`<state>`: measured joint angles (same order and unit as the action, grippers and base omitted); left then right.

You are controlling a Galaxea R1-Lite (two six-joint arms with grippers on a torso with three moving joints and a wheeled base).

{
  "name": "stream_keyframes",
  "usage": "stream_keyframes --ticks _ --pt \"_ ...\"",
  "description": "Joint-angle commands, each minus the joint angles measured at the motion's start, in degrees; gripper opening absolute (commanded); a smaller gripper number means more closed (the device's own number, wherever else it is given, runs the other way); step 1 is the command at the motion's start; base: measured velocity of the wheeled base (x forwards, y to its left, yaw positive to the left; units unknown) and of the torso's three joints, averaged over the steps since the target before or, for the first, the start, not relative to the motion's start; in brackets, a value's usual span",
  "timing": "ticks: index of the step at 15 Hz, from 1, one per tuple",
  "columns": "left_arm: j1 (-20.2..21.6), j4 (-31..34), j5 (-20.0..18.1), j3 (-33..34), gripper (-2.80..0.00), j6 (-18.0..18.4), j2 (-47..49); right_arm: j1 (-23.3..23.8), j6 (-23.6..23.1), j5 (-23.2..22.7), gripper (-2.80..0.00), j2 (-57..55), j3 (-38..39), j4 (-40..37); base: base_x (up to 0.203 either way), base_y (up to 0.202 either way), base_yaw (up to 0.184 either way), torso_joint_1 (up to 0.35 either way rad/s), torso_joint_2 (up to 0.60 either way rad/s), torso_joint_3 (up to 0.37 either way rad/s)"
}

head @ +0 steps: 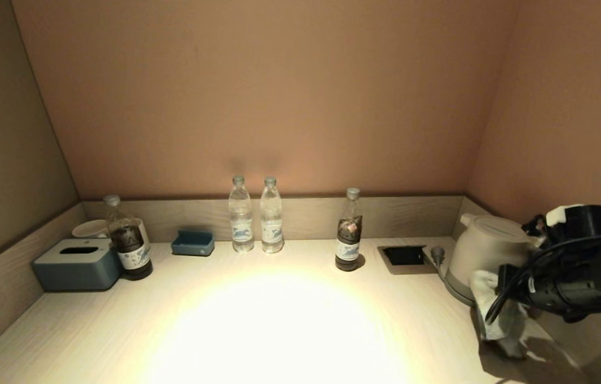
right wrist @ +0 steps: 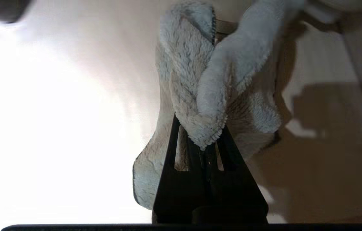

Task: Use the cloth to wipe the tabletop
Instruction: Sweep the stains on the table

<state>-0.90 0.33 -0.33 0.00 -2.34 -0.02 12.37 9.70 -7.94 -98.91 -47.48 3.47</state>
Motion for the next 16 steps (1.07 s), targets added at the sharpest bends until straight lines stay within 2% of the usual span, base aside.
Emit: stream_keyframes --ticks 1,4,7,10,16 --pt "0.02 0.02 -0.02 -0.06 -2.80 -0.03 0.02 -3.98 0.06 -6.37 -2.80 5.15 -0.14 -0.26 0.000 0.000 0.000 0.000 0.00 0.000" --pt "0.02 0.02 -0.02 0.00 -2.80 -0.03 0.02 -12.49 0.24 -7.08 -2.80 7.01 -0.03 -0.46 0.000 0.000 0.000 0.000 0.00 0.000" --pt "0.02 0.02 -0.02 0.00 -2.80 -0.03 0.02 -16.16 1.26 -7.14 -2.80 7.58 -1.06 -0.43 0.000 0.000 0.000 0.000 0.00 0.000" --pt "0.02 0.02 -0.02 0.00 -2.80 -0.03 0.02 -25.27 1.97 -7.16 -2.80 7.36 -4.12 -0.13 0.000 0.000 0.000 0.000 0.00 0.000" --pt "0.02 0.02 -0.02 0.00 -2.80 -0.03 0.02 -29.49 1.80 -7.26 -2.80 -3.14 -12.11 -0.29 0.000 0.000 0.000 0.000 0.00 0.000"
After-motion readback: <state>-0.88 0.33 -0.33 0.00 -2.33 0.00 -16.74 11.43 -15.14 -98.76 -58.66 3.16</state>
